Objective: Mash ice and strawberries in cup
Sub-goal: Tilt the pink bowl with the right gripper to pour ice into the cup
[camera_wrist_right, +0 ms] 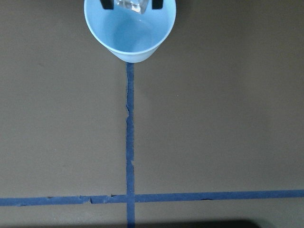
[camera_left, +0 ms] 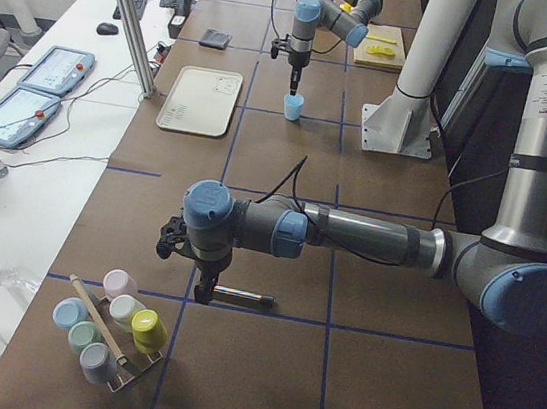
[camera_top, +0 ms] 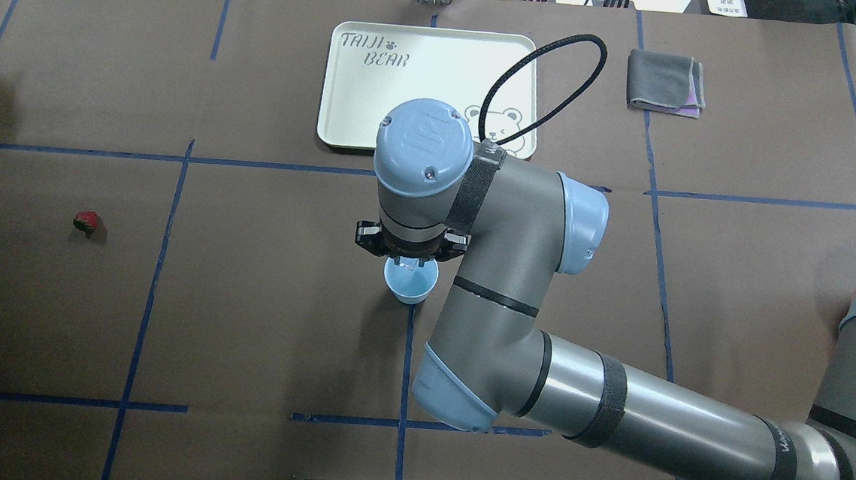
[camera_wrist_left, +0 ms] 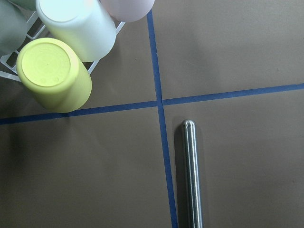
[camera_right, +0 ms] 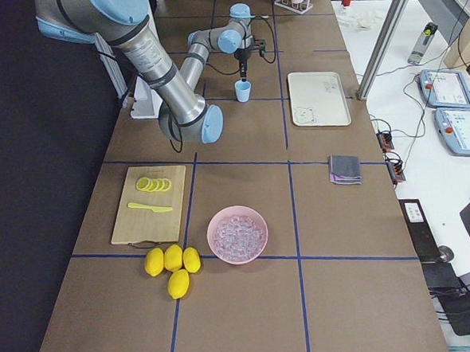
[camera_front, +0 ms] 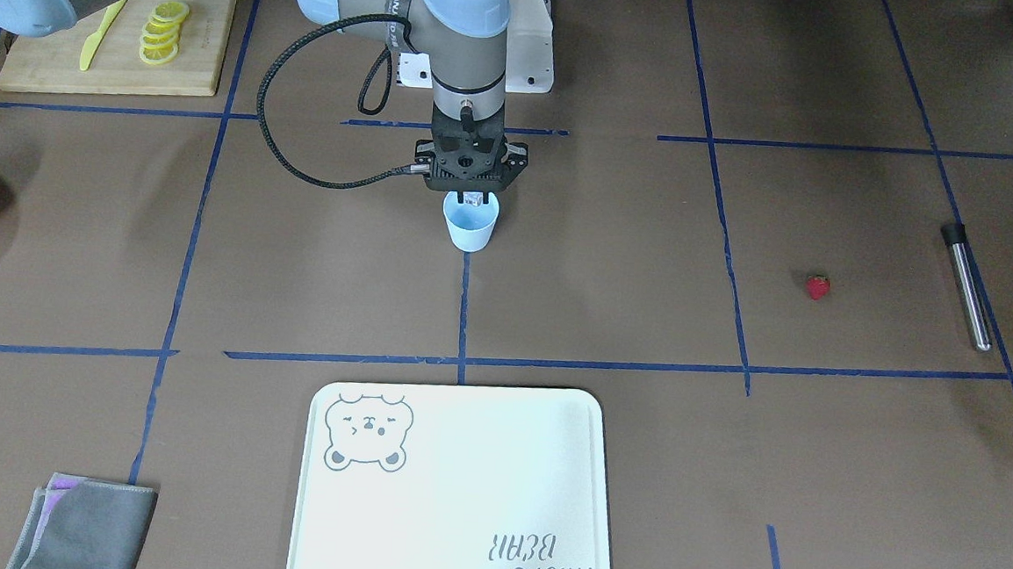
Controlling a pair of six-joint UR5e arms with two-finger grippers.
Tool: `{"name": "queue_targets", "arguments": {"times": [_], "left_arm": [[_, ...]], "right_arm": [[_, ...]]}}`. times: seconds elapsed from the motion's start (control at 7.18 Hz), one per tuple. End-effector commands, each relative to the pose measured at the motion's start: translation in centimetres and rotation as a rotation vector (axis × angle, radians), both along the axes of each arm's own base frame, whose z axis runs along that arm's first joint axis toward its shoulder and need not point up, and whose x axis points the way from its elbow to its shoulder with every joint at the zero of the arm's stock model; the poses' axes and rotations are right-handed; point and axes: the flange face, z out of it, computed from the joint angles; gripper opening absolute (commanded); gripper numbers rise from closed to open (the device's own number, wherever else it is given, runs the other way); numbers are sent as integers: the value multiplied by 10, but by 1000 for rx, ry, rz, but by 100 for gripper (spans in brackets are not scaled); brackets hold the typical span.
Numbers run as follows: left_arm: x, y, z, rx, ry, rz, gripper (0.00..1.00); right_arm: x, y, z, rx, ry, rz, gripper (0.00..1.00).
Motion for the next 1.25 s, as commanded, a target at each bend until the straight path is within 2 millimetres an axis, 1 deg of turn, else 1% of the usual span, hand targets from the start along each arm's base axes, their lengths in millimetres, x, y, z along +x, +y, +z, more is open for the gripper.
{"name": "queue_targets", "arguments": {"times": [0.0,0.28,0.42,0.56,0.7,0.84,0.98,1.11], "left_arm": [[1,-1,-1,2,1,2,100],[0,-1,-2,3,1,0,100],[0,-1,-2,3,1,0,100],[0,-1,-2,5,0,0,100],[0,-2,-4,7,2,-1,100],[1,-2,-4,7,2,1,100],[1,-2,-6,-3,5,-13,100],[0,-3,-8,-3,7,-22,100]], "right_arm": [[0,0,0,2,0,1,58],[1,0,0,4,-1,2,64],[1,-1,0,5,-2,4,80],[4,-2,-2,9,-5,9,98],[13,-7,-7,18,-16,25,99],[35,-16,-12,27,-34,49,99],[71,-17,-9,40,-65,74,99],[129,-19,23,50,-61,110,99]]}}
